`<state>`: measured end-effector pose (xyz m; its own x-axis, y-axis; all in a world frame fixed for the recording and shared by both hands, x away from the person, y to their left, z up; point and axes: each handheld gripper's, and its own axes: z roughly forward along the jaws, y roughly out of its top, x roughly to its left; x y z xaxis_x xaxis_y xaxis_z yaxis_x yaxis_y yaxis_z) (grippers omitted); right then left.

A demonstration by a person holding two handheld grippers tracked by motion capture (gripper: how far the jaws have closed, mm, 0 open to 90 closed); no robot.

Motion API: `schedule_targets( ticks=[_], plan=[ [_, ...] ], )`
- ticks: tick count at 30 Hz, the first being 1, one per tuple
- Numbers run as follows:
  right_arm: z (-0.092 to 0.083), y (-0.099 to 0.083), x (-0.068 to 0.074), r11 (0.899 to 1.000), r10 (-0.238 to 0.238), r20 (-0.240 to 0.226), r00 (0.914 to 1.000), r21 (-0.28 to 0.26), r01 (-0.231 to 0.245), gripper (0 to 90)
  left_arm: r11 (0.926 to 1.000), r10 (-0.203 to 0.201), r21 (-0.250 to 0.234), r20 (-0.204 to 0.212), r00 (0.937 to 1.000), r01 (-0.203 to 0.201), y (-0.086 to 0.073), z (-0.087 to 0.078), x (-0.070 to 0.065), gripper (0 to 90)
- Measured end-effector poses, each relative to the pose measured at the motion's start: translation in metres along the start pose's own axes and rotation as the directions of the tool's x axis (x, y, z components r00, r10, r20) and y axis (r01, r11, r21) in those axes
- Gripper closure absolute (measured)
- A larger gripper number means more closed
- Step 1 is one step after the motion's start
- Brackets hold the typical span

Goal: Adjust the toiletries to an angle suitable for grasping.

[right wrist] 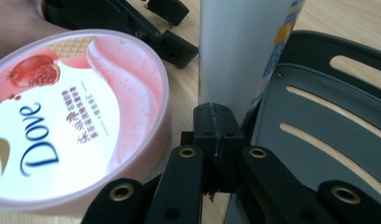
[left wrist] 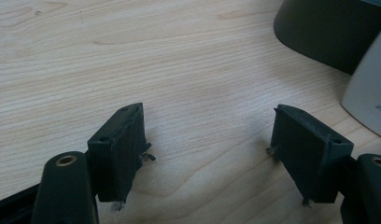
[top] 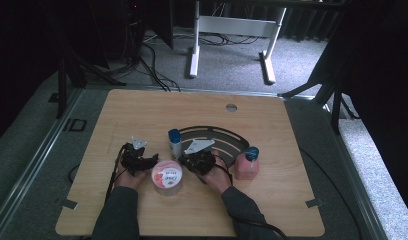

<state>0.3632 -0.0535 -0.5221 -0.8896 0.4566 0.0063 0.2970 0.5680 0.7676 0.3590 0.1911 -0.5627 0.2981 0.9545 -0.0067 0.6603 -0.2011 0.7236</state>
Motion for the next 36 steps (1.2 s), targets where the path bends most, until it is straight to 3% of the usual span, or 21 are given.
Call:
schedule_targets(
  ticks=[6,14,17,26,30,36],
  plan=[
    [0.000,0.002,-0.001,1.000,-0.002,0.019,0.9998,0.004,0.002,90.0,1.0000,0.000,-0.001,0.001,1.0000,0.000,0.000,0.000,0.000,26.7],
    [-0.016,-0.002,0.004,1.000,-0.024,0.017,0.9996,0.006,0.024,87.2,1.0000,0.001,0.000,0.001,1.0000,-0.001,0.000,0.000,0.000,26.7],
    [-0.030,-0.009,0.006,0.999,-0.032,0.016,0.9993,0.010,0.032,83.3,1.0000,0.000,0.000,0.001,1.0000,0.000,0.000,0.000,0.000,26.7],
    [-0.044,-0.023,0.011,0.999,-0.037,0.013,0.9992,0.026,0.037,81.4,1.0000,0.001,0.000,0.001,1.0000,-0.001,0.000,0.000,0.000,26.7],
    [-0.059,-0.032,0.013,0.999,-0.042,0.014,0.9990,0.025,0.042,79.4,1.0000,0.000,0.000,0.001,1.0000,0.000,0.000,0.000,0.000,26.7],
    [-0.076,-0.046,0.012,0.999,-0.020,0.015,0.9997,0.032,0.019,77.5,1.0000,0.000,0.000,0.000,1.0000,0.000,0.000,0.000,0.000,26.8]
  ],
)
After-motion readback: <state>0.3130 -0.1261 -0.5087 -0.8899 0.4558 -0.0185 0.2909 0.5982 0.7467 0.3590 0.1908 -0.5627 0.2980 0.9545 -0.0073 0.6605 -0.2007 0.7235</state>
